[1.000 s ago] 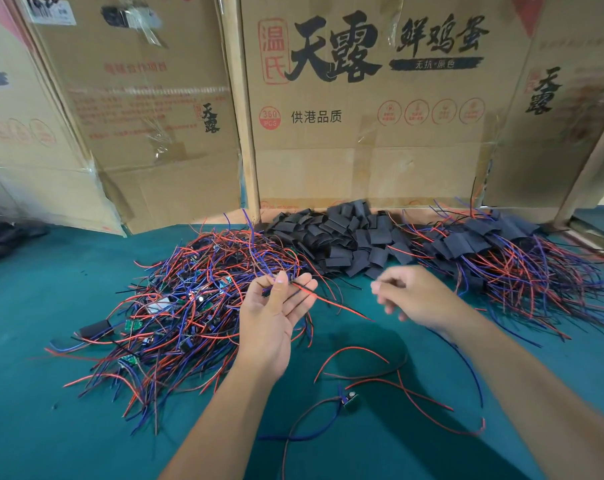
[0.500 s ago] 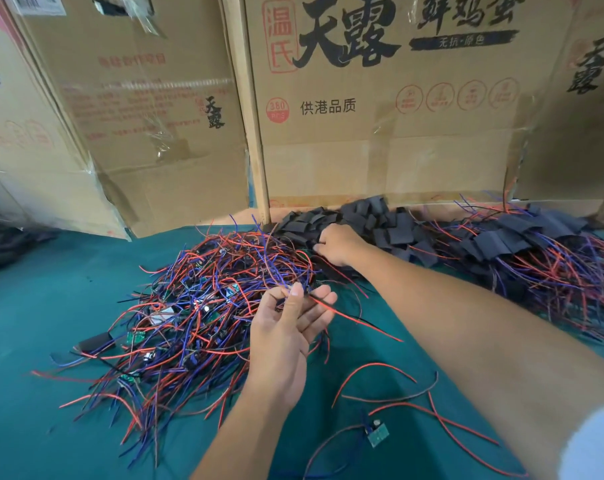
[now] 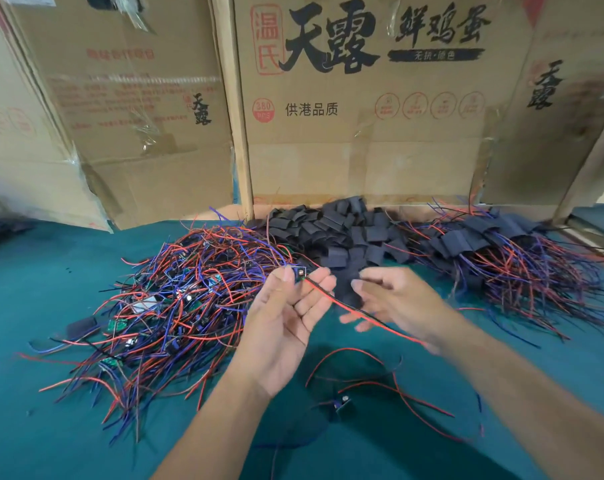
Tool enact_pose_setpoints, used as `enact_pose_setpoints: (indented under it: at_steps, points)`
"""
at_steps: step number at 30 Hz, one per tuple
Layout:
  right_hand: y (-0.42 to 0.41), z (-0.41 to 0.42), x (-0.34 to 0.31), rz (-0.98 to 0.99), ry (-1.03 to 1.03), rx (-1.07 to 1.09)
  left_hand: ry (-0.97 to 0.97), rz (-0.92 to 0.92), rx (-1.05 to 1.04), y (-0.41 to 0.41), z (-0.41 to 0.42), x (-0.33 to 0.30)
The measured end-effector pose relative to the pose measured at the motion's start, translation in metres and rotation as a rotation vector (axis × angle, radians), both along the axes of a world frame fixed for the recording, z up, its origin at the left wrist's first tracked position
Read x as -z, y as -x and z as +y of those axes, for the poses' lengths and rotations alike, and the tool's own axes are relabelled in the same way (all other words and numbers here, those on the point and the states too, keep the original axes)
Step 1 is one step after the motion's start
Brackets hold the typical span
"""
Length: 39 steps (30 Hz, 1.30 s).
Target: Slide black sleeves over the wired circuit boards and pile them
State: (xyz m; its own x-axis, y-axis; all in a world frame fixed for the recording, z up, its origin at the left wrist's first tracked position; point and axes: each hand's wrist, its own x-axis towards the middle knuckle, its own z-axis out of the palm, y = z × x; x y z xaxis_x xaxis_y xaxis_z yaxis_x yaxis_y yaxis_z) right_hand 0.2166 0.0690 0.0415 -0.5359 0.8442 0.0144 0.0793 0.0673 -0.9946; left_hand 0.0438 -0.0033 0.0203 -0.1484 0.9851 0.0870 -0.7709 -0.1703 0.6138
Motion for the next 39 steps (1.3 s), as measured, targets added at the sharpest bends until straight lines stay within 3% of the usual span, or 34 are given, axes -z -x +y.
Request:
enact_pose_setpoints:
  at_steps: [7,15,18,21,24,30,39]
  points:
    - [-0.010,-0.039,0.021,0.289,0.199,-0.097,0.009,0.069,0.071,-0.017,-0.006,0.002]
    - [-0.009,-0.033,0.033,0.381,0.265,-0.126,0.011,0.074,0.075,-0.017,-0.005,0.000]
    - [-0.022,-0.023,0.029,0.177,0.012,0.024,-0.008,0.043,-0.025,-0.003,-0.001,-0.004]
    - [-0.049,-0.008,0.022,-0.275,-0.493,0.285,-0.037,0.023,-0.134,0.016,0.001,-0.009]
    - [-0.066,-0.002,0.018,-0.422,-0.794,0.280,-0.046,-0.020,-0.187,0.027,0.001,-0.011]
    - [-0.065,-0.008,0.014,-0.381,-0.906,0.165,-0.029,-0.062,-0.205,0.031,0.005,-0.008]
    - [-0.055,-0.015,0.017,-0.366,-0.880,0.130,-0.025,-0.088,-0.206,0.030,0.007,-0.006]
